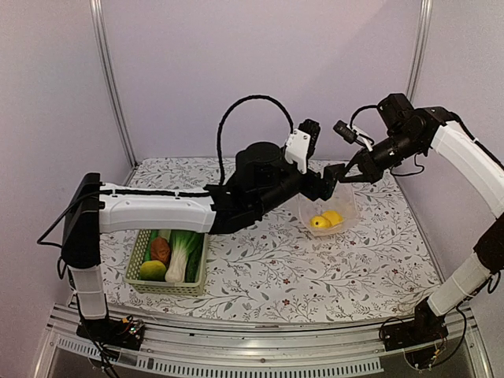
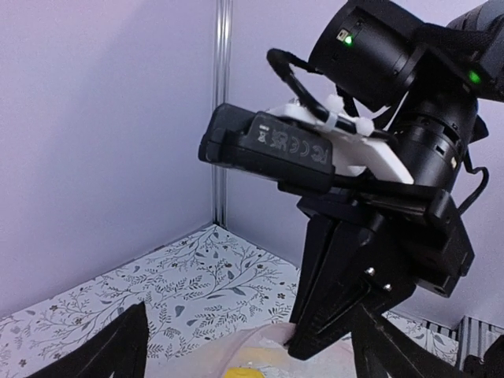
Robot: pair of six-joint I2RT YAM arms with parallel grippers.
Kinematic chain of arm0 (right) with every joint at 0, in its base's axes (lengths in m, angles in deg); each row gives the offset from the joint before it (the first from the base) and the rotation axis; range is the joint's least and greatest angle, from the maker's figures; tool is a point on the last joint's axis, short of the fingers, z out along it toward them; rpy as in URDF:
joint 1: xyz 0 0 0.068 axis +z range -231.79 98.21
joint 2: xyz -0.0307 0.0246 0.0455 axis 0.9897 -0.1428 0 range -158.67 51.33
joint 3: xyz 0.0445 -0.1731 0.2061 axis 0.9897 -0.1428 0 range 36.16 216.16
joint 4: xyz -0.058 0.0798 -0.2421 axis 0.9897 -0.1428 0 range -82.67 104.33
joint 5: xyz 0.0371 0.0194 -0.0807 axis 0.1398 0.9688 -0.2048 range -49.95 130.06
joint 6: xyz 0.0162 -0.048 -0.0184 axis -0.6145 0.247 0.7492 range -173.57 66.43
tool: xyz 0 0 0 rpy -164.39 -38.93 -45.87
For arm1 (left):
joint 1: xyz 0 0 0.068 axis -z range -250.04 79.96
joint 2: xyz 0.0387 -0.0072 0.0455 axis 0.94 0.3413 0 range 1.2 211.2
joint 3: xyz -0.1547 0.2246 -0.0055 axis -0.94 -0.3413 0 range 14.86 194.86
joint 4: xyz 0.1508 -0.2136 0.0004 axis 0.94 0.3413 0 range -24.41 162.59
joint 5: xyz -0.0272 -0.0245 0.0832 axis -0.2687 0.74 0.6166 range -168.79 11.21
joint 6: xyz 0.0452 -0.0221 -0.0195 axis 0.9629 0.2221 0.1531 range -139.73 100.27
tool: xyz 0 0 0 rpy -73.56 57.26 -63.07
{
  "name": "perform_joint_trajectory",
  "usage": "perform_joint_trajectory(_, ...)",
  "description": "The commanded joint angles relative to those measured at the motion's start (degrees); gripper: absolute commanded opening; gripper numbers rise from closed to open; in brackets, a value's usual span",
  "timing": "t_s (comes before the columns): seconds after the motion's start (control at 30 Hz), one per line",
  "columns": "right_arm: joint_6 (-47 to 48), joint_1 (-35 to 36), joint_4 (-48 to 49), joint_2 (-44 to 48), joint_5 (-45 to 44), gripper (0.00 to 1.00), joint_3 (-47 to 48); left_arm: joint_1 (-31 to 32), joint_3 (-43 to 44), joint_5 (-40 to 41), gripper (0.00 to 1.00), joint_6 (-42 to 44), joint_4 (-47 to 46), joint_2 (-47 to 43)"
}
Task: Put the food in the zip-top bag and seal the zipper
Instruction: Place the fake fruit in the zipper food storage bag, then pick up the fake fruit from the bin.
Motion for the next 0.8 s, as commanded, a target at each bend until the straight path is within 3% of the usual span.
perform_joint_trajectory(0.0, -1.1, -1.0, 0.1, -2.1, 0.0, 0.0, 2.5, 0.4, 1.8, 1.3, 0.9, 1.0, -0.7, -2.7)
perform_joint_trajectory(0.27, -2.8, -5.8, 3.6, -4.8, -3.8, 0.0, 2.6, 2.6, -3.2, -5.0, 0.87, -4.8, 3.3, -10.5)
perform_joint_trajectory(0.43, -3.0, -11.7, 5.2, -6.8, -9.2, 0.0, 11.9, 2.9, -13.7, 1.8, 0.85, -12.0, 12.0, -18.9)
perform_joint_trajectory(0.57, -5.1, -16.0, 8.7, -9.9, -13.7, 0.0, 18.4, 2.3, -17.6, 13.4, 0.85, -20.6, 29.2, -23.8)
perform_joint_trajectory(0.7, -3.3, -16.2, 15.4, -8.2, -17.4, 0.0, 13.5, -0.9, -18.5, 20.2, 0.85, -37.4, 52.8, -27.2)
perform_joint_trajectory(0.77, -2.9, -16.1, 17.4, -6.3, -15.1, 0.0, 9.6, -2.3, -21.3, 20.6, 0.86, -41.7, 58.2, -29.6)
